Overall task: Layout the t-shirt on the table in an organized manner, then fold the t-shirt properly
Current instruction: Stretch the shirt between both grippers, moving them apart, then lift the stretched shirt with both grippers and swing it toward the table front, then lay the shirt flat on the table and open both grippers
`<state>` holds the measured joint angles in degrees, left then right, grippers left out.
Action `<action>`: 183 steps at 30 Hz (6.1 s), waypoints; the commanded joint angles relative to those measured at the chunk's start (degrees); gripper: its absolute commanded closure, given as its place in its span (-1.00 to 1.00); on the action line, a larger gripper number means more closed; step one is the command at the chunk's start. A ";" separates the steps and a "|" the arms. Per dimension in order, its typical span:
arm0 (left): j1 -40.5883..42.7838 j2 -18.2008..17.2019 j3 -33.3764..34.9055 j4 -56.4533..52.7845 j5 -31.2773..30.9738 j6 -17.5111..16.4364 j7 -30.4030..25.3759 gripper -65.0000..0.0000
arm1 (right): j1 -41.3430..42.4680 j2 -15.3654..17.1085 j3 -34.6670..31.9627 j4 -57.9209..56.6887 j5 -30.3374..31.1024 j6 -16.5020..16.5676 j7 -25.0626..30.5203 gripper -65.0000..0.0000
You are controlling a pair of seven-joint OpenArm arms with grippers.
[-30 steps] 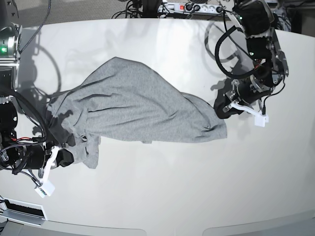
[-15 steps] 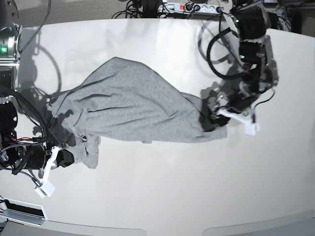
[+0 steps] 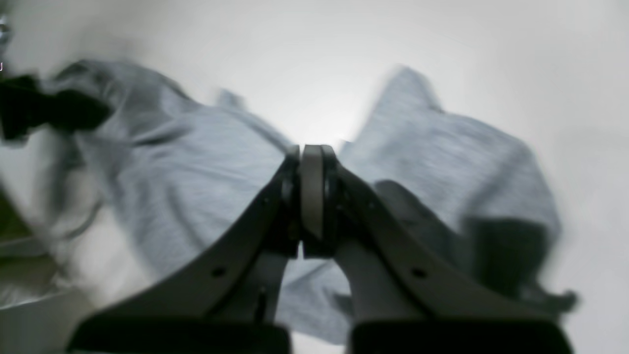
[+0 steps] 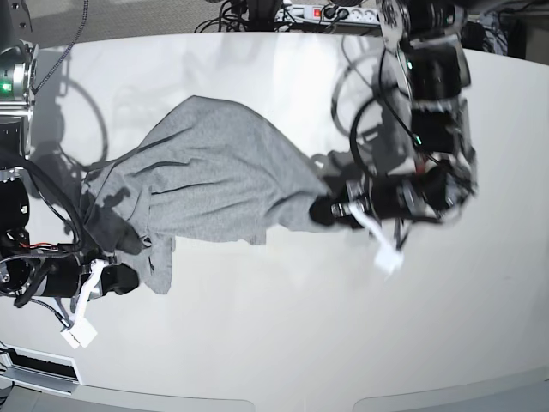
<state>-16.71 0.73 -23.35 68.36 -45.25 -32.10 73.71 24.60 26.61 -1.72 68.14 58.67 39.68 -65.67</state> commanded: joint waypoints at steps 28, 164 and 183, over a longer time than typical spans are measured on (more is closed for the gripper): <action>-4.35 -17.75 0.09 4.39 -16.76 -4.52 6.14 1.00 | -3.48 -5.25 0.55 -14.27 -25.64 -12.07 23.32 0.00; -13.55 -35.63 0.20 9.60 -2.08 -1.73 -9.46 -0.20 | 3.87 -0.28 6.40 19.12 -21.62 -10.40 19.43 -0.14; -6.58 -34.93 0.20 0.90 -7.41 -1.77 1.36 -0.29 | -9.88 -3.21 6.29 12.24 -15.37 -7.78 9.05 -0.14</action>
<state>-21.52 -33.01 -22.83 68.47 -51.46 -33.65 76.12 12.86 22.79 4.27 79.40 42.13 31.68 -57.52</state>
